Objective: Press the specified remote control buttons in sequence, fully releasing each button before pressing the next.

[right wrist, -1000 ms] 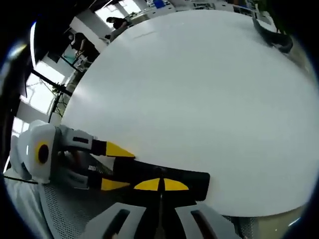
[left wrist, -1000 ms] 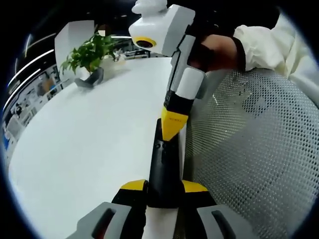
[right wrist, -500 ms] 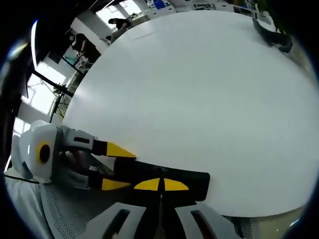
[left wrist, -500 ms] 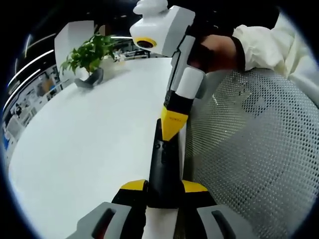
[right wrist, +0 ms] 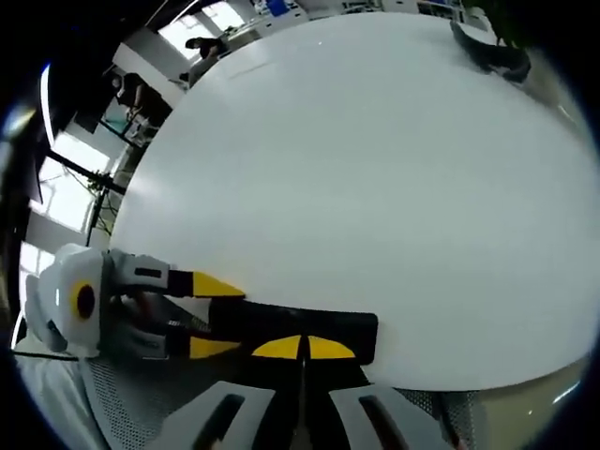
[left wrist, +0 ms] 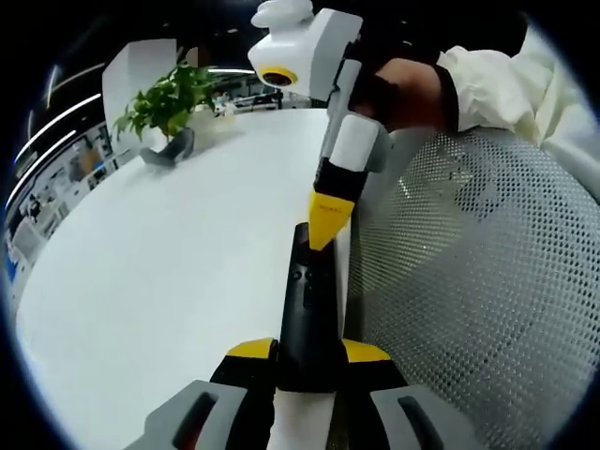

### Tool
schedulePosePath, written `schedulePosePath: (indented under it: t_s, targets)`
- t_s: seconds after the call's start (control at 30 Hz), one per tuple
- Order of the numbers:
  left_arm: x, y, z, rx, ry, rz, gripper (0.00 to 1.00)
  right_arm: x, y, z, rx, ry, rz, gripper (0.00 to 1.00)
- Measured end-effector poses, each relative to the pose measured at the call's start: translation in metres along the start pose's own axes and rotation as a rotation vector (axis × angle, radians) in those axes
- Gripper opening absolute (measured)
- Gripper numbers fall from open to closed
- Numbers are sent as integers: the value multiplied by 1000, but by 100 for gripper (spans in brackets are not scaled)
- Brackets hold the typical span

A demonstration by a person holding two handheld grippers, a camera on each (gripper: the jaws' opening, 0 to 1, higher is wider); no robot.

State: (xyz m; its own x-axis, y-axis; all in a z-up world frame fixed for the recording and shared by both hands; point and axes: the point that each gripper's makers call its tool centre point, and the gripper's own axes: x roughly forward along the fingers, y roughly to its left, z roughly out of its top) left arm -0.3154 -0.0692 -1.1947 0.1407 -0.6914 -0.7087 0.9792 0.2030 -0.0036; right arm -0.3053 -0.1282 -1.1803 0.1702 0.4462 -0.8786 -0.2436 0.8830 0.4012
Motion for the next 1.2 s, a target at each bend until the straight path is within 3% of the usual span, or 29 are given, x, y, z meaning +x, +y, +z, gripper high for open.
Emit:
schedulePosePath:
  t_s: [0.53,0.73,1.2]
  targets:
    - [0,0,0,0,-1,0,25,7,0,-11,-9,73,-13,0]
    - [-1,0,0,1,-1,-1,25,8,0,-11,-44,79,-35,0]
    - [0,1,0,3,-2,-3,25,7,-2,-10,-27,83,-23,0]
